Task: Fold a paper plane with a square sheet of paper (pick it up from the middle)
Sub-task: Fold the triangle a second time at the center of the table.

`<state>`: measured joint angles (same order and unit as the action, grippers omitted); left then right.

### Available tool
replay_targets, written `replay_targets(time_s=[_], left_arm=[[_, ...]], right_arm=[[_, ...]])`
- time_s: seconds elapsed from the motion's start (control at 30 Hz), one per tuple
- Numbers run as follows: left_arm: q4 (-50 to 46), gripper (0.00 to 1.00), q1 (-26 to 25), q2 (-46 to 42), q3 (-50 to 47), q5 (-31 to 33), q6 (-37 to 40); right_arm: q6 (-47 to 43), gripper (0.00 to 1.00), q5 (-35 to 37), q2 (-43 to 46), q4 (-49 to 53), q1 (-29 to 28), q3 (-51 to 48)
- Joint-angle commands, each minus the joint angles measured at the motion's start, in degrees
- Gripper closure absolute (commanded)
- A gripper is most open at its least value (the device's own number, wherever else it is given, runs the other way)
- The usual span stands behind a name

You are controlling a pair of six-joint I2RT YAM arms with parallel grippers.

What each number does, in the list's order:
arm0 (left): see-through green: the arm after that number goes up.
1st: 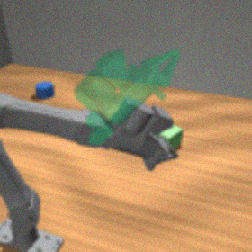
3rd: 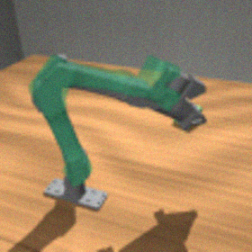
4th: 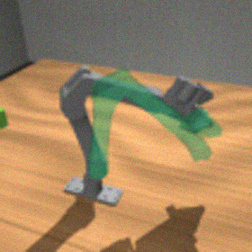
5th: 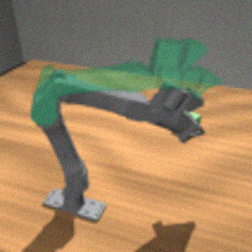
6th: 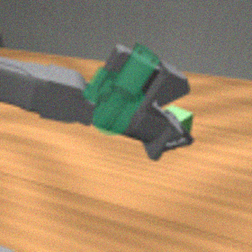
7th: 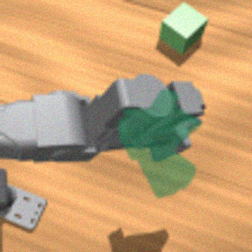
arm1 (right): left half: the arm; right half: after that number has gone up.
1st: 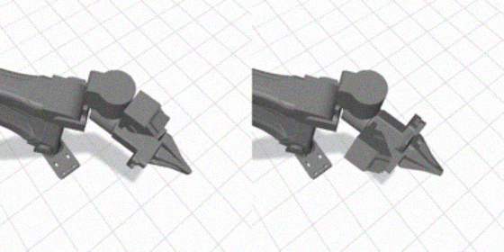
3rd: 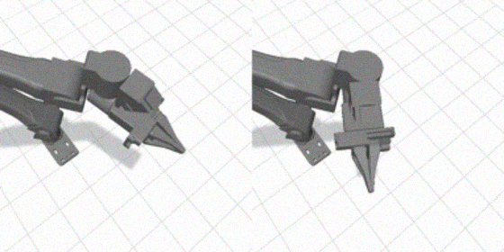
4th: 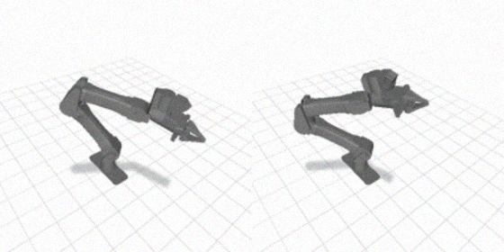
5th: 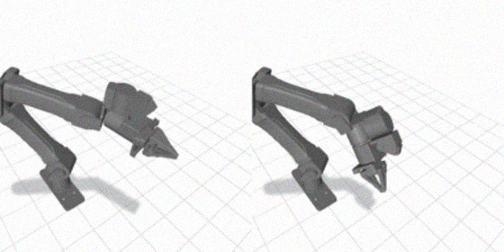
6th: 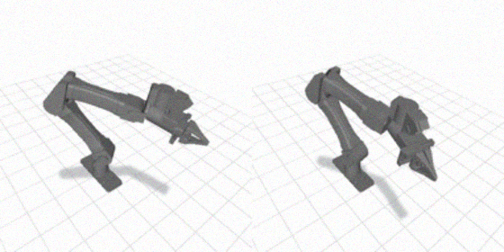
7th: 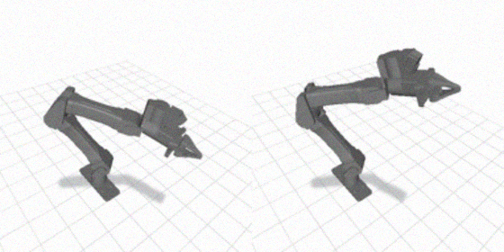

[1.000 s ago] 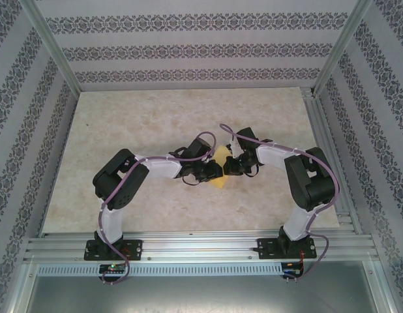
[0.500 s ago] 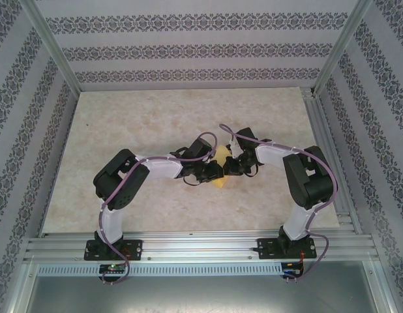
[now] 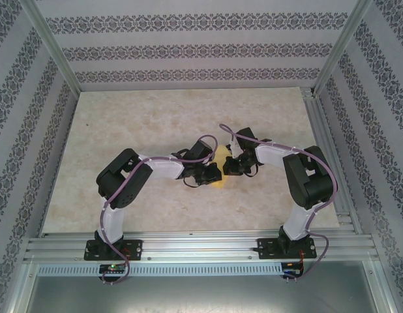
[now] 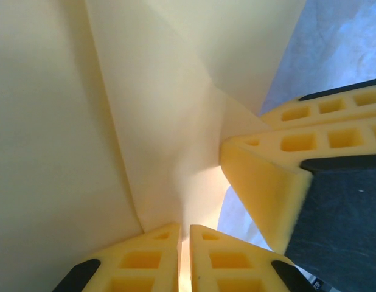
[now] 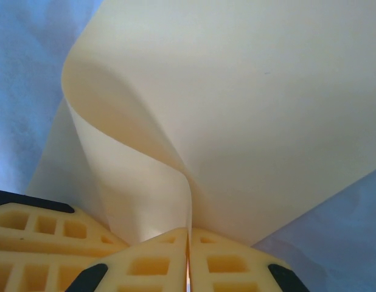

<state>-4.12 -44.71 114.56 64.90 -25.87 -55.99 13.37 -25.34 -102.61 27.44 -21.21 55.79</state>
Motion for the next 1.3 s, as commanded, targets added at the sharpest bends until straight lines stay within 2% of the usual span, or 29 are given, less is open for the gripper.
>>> replay_targets(time_s=[0.0, 0.23, 0.5, 1.27], left_arm=[[-1.9, 0.86, -1.0, 1.1, 0.3, 0.9, 0.3], [-2.6, 0.84, -1.2, -1.1, 0.3, 1.5, 1.0], [1.7, 0.81, -1.9, -3.8, -0.5, -0.9, 0.8], [3.4, 0.82, -3.5, -0.6, -2.6, -0.3, -0.8]], right_arm=[[-0.8, 0.91, 1.3, -1.1, -0.2, 0.4, 0.9], [-0.8, 0.91, 1.5, -1.1, -0.1, 0.4, 1.0], [-1.3, 0.92, 0.6, -1.3, 0.5, 0.4, 2.1], [-1.4, 0.92, 0.6, -2.3, 1.0, 0.4, 3.3]])
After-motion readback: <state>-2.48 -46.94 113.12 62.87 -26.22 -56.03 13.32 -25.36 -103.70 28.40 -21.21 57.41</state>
